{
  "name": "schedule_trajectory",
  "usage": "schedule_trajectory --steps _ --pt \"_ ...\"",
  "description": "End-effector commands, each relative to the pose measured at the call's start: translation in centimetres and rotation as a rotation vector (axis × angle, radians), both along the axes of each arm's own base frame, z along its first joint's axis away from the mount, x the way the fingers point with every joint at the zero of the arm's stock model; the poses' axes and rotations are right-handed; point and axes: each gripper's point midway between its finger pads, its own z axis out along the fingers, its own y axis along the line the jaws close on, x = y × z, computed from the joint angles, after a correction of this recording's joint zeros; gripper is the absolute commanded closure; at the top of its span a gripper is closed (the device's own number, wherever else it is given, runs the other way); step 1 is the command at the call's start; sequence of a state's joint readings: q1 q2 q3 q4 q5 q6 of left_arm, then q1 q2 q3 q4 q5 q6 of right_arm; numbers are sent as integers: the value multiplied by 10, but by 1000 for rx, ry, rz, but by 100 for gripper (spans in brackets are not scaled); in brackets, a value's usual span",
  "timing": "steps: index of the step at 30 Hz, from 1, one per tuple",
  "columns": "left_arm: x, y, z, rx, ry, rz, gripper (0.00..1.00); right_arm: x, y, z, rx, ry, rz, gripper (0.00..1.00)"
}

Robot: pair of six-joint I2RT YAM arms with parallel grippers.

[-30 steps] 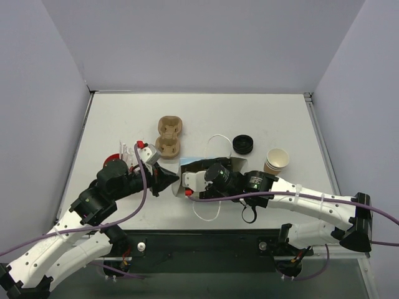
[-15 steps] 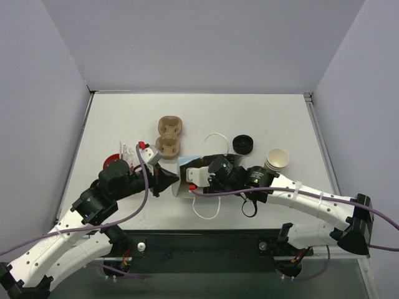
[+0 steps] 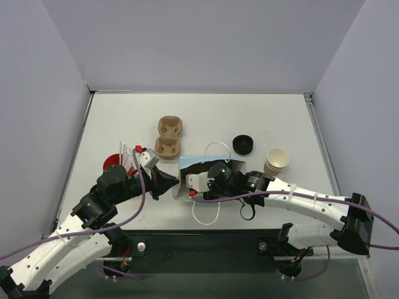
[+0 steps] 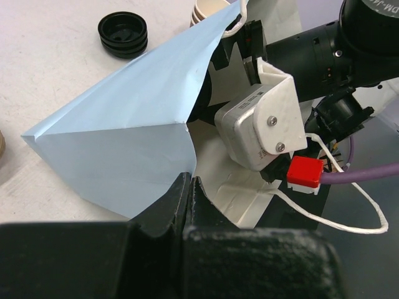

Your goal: Pack the takeout coffee

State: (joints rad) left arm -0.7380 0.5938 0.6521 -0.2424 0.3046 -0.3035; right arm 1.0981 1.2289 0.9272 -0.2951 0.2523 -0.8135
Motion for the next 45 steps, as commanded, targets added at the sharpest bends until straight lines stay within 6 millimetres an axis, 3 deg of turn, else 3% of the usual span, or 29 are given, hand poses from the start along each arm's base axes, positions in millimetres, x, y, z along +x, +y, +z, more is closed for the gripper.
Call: schedule_trajectory --steps 1,13,27,45 --pt "-5 -3 11 -29 -32 -36 100 3 -1 2 20 -21 -9 62" --pt "-10 -5 16 -24 -27 -66 100 5 -5 -2 -15 -33 -7 62" --pt "-13 -2 13 -9 -13 -68 100 -1 -2 9 -70 -70 41 62" --pt "-9 -3 19 -13 -4 -54 100 -6 -11 -13 -140 -30 73 62"
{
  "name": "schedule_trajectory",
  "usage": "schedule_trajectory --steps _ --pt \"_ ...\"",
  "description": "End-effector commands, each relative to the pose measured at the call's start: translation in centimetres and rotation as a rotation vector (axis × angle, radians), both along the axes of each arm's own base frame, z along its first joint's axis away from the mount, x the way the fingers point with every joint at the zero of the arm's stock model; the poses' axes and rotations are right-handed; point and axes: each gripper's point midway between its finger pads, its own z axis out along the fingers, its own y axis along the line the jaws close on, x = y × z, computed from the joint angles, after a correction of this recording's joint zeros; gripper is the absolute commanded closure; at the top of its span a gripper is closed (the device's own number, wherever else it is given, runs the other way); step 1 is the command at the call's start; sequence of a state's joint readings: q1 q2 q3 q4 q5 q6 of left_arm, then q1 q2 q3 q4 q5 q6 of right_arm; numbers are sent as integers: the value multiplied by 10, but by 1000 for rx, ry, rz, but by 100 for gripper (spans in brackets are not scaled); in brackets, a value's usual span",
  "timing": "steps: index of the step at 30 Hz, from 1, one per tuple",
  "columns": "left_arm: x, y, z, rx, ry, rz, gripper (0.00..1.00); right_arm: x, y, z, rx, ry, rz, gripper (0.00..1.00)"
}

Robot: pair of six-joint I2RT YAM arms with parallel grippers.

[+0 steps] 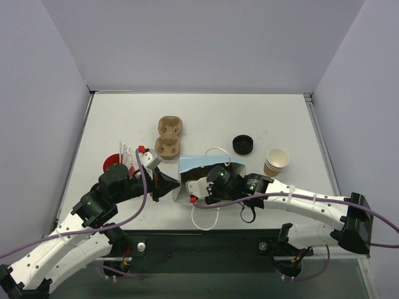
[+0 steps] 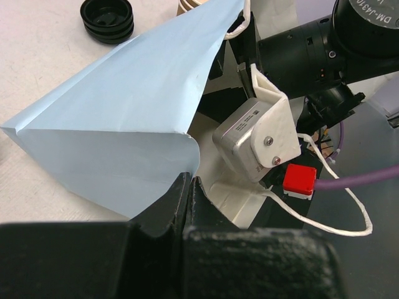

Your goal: Pack the takeout coffee

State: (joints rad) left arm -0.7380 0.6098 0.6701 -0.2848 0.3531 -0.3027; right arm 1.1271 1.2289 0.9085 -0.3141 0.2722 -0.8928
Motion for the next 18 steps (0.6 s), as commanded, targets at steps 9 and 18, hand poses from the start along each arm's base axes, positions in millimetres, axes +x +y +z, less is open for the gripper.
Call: schedule_trajectory --steps 9,18 --pt "-2 -1 22 -35 -19 -8 100 3 -3 -14 -40 -11 11 62" --pt "-1 -3 22 -40 -6 -8 100 8 -5 -20 -32 -27 -12 62"
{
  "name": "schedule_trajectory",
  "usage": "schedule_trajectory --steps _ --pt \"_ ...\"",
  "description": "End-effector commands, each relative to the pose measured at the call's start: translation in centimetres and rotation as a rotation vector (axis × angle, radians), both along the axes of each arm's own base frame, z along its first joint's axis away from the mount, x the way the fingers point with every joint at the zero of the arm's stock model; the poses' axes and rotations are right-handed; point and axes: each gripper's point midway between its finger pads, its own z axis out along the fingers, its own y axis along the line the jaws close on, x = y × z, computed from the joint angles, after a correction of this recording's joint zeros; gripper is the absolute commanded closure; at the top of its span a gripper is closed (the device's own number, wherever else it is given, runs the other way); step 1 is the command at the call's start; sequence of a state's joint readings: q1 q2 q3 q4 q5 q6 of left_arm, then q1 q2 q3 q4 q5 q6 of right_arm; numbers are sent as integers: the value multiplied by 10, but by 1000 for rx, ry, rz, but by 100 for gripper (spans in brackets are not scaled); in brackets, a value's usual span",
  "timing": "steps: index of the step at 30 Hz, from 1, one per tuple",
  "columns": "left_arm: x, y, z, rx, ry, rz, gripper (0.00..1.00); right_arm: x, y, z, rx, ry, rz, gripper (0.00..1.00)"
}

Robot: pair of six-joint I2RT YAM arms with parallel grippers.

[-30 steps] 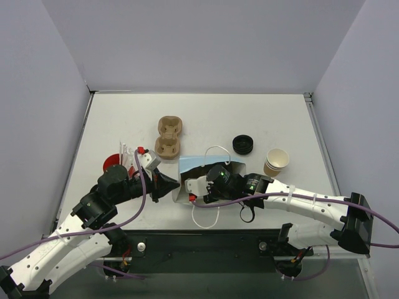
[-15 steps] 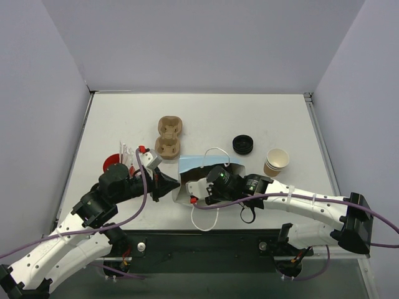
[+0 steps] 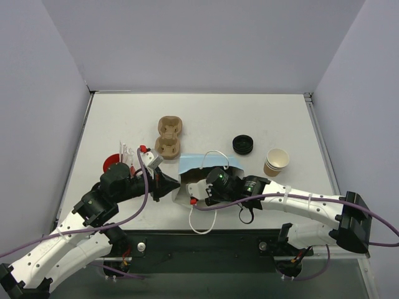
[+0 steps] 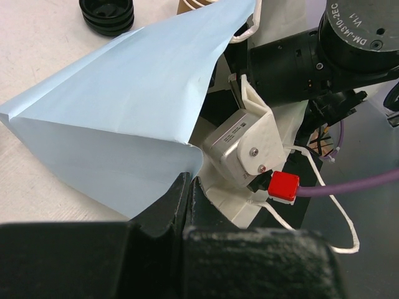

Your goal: Pack the takeout coffee

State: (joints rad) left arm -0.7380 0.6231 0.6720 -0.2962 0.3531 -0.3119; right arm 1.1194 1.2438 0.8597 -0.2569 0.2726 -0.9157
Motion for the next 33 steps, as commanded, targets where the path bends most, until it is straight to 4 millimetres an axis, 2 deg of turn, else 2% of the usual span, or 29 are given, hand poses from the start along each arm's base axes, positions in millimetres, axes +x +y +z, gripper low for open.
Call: schedule_trajectory --steps 1,17,24,33 --pt "-1 -3 27 -54 -30 -11 100 6 -3 -5 -3 -21 -20 62" --pt "-1 -6 28 -57 -10 -17 100 11 -10 -23 3 7 -69 59" --pt "0 -7 25 -51 1 -18 100 16 -7 -29 14 8 -84 51" --pt "0 -7 25 -47 2 -18 100 18 -11 -34 13 18 -100 49"
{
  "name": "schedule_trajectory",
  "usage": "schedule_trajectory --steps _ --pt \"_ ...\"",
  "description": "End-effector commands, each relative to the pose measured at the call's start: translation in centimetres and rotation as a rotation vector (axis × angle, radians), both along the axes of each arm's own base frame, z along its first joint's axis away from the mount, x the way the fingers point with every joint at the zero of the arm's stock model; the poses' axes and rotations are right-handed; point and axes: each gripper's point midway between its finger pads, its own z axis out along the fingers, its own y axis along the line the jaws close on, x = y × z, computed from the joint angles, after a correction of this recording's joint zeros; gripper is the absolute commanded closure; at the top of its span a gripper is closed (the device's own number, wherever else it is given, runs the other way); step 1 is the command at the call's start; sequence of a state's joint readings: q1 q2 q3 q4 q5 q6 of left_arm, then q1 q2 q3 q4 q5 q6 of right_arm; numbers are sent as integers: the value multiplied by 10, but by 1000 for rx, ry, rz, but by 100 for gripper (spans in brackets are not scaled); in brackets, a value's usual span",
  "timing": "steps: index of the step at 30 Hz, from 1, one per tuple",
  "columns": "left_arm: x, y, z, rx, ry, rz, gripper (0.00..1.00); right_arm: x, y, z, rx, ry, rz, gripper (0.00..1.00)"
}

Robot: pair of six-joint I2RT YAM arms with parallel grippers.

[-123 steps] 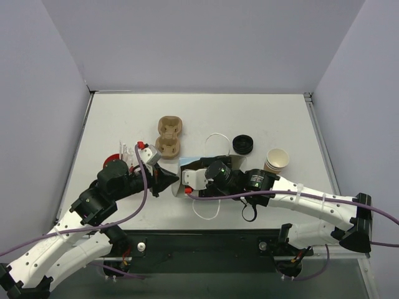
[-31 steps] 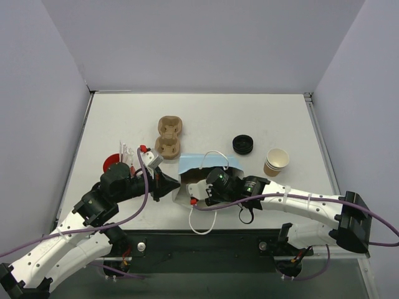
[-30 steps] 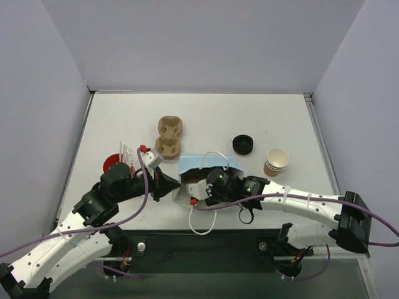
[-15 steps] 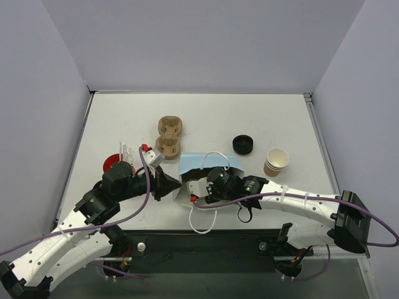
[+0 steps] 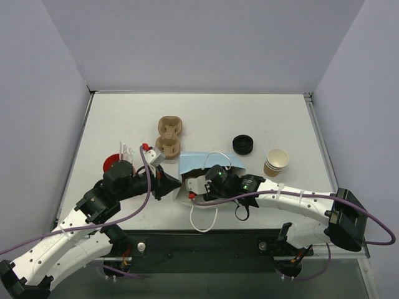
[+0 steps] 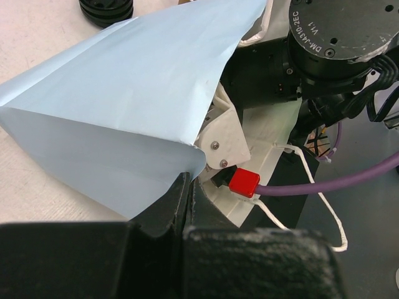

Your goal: Pack the takeout coffee

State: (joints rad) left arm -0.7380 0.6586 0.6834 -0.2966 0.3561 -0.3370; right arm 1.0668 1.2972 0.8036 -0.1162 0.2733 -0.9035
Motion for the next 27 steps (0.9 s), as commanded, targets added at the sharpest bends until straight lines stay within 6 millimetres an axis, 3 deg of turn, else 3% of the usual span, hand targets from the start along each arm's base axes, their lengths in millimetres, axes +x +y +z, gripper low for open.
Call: schedule_trajectory --steps 1,6,14,27 --pt "-2 -4 27 -50 -36 -20 100 0 -12 -15 -22 29 -40 49" --pt "-1 -4 27 -52 -32 -19 100 1 -12 -14 -12 32 -51 39" --pt "2 -5 31 -36 -40 -16 100 3 -7 12 45 15 -67 24" --pt "3 -3 29 -22 -10 5 100 -4 -4 35 98 30 -52 18"
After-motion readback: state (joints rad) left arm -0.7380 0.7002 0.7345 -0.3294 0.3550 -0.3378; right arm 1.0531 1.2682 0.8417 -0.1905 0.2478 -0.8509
